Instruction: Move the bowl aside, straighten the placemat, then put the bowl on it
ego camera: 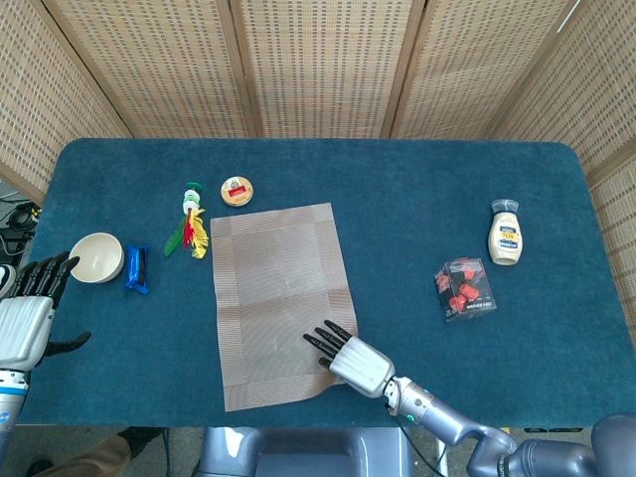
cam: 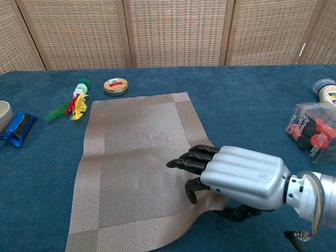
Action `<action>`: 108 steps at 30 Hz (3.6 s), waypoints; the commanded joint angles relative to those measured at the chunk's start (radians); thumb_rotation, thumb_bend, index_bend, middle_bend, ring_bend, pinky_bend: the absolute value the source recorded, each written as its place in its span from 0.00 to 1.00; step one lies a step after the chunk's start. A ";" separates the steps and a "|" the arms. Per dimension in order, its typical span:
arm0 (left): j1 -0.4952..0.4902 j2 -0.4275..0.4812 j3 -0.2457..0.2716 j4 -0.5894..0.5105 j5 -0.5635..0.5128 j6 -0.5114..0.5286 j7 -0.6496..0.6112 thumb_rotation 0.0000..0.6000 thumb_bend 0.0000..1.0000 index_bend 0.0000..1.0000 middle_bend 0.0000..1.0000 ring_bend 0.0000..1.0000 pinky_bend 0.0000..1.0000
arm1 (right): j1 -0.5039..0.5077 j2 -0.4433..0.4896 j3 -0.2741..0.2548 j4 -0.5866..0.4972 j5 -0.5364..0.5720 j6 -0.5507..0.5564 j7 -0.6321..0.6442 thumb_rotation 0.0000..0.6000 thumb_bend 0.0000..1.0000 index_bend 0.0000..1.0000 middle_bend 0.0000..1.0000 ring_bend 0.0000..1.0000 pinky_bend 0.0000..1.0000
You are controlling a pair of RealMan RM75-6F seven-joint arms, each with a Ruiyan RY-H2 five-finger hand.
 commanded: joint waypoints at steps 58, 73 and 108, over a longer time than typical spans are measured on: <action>-0.057 -0.060 -0.052 0.036 -0.167 -0.081 0.118 1.00 0.00 0.00 0.00 0.00 0.00 | 0.385 0.010 -0.009 0.963 -0.278 0.290 0.165 1.00 0.00 0.00 0.00 0.00 0.00; -0.078 -0.137 -0.014 0.195 0.144 -0.031 -0.106 1.00 0.00 0.00 0.00 0.00 0.00 | -0.038 0.461 0.071 -0.066 0.190 0.357 -0.032 1.00 0.00 0.00 0.00 0.00 0.00; -0.483 -0.597 0.060 0.759 0.419 -0.358 -0.074 1.00 0.00 0.22 0.00 0.00 0.00 | -0.395 0.403 0.031 -0.111 0.230 0.626 0.278 1.00 0.00 0.00 0.00 0.00 0.00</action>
